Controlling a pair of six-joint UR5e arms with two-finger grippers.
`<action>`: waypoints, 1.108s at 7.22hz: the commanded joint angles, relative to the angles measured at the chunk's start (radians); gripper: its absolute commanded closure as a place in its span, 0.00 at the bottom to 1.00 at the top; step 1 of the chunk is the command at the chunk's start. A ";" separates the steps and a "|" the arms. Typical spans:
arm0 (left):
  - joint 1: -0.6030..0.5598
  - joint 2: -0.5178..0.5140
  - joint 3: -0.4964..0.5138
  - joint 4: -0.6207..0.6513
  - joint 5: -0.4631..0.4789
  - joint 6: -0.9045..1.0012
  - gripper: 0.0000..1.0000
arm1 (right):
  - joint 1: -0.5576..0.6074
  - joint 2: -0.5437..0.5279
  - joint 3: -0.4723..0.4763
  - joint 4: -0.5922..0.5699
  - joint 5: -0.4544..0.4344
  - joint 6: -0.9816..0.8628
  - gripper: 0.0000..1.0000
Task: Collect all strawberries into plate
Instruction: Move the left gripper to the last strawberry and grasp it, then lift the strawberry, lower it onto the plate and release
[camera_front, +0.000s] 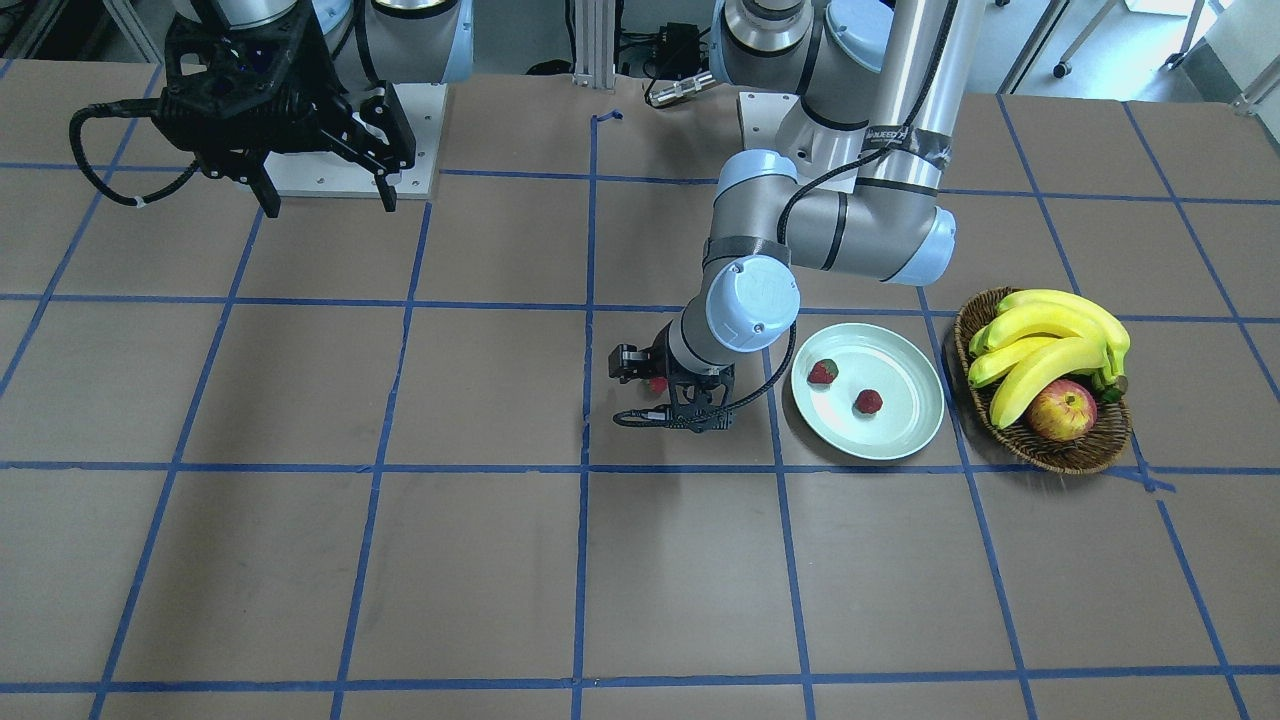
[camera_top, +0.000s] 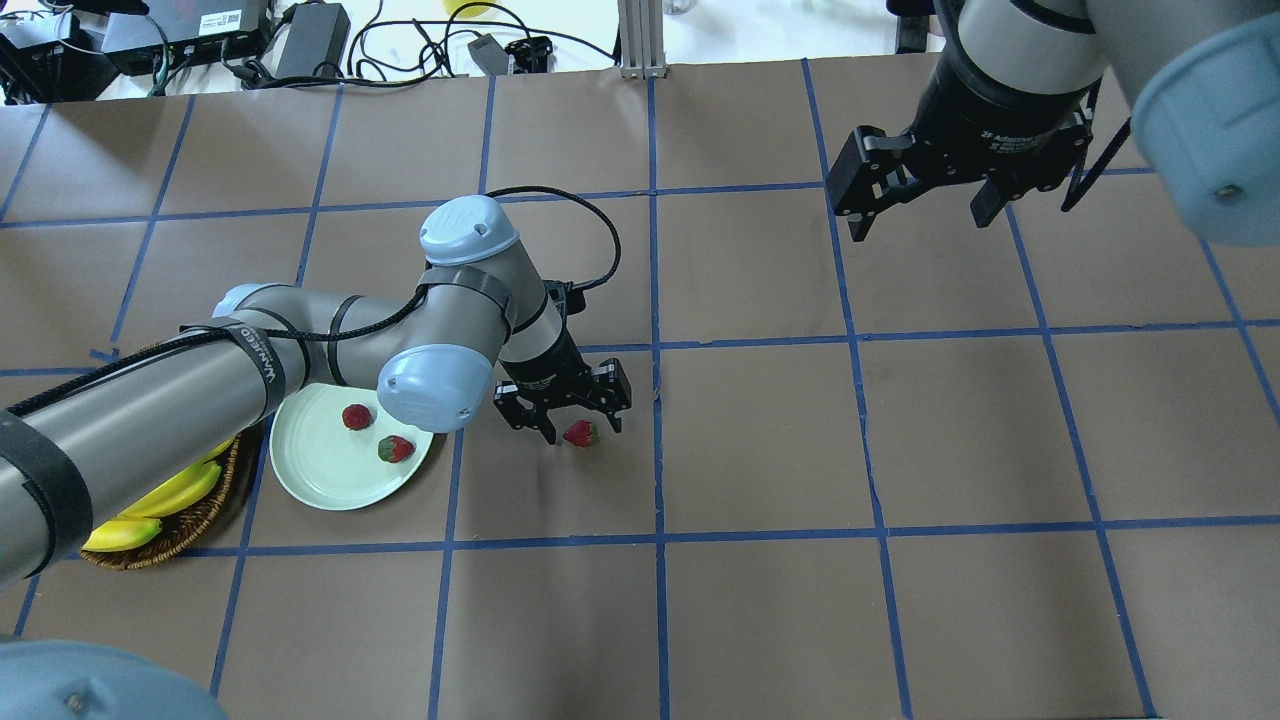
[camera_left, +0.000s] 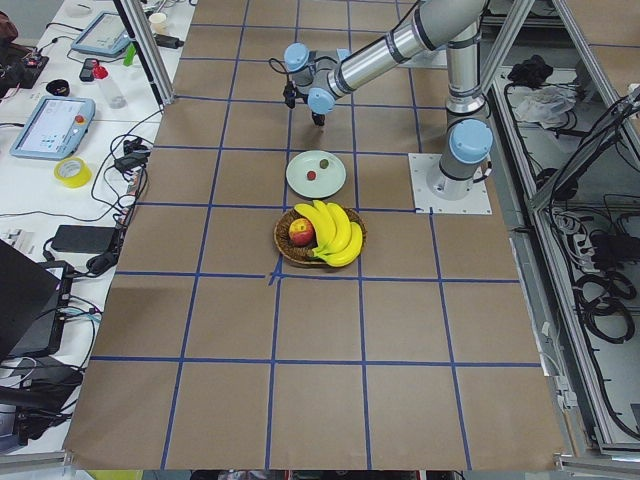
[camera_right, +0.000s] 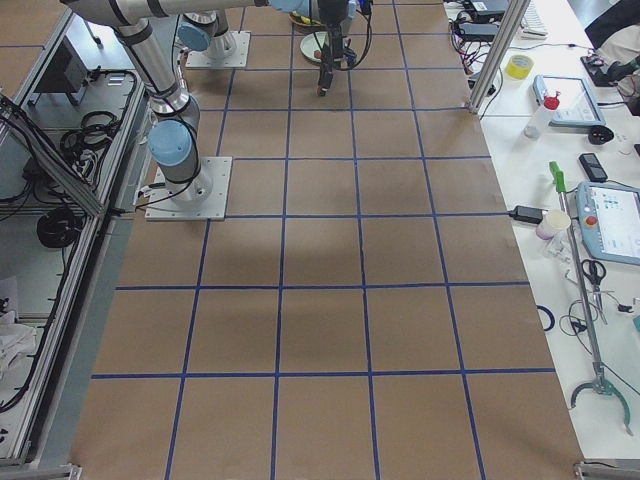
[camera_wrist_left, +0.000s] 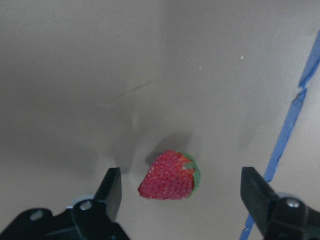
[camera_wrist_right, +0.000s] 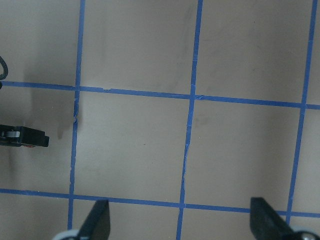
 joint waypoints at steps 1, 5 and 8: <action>0.000 -0.005 0.001 -0.001 -0.004 0.000 0.85 | -0.001 0.000 0.001 -0.003 -0.003 0.003 0.00; 0.021 0.023 0.065 -0.015 0.016 -0.064 1.00 | 0.000 0.000 0.001 0.003 0.006 0.005 0.00; 0.197 0.050 0.307 -0.352 0.152 -0.013 1.00 | 0.000 0.000 0.001 0.001 0.008 0.005 0.00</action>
